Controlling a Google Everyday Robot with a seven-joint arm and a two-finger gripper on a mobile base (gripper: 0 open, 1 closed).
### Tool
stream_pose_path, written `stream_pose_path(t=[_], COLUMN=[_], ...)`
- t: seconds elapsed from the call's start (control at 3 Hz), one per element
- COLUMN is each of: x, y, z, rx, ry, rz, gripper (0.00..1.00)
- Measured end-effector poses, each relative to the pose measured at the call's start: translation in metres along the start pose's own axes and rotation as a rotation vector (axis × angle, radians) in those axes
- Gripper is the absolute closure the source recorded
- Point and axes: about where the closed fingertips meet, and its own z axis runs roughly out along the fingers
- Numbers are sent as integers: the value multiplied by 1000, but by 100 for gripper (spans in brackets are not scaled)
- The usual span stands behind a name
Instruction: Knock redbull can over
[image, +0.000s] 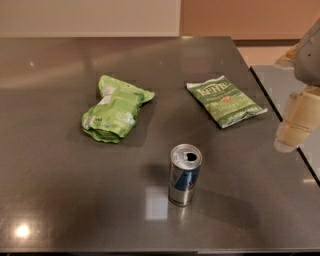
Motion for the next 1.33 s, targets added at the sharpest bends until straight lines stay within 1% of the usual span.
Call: stream_pose_path(t=[0.33, 0.67, 1.0, 1.33], x=[0, -8, -24, -52], y=[0, 2, 14, 34], z=[0, 0, 9, 17], rx=[0, -15, -61, -132], ry=[0, -54, -188, -346], rz=[0, 2, -3, -12], gripper=[0, 0, 0, 0])
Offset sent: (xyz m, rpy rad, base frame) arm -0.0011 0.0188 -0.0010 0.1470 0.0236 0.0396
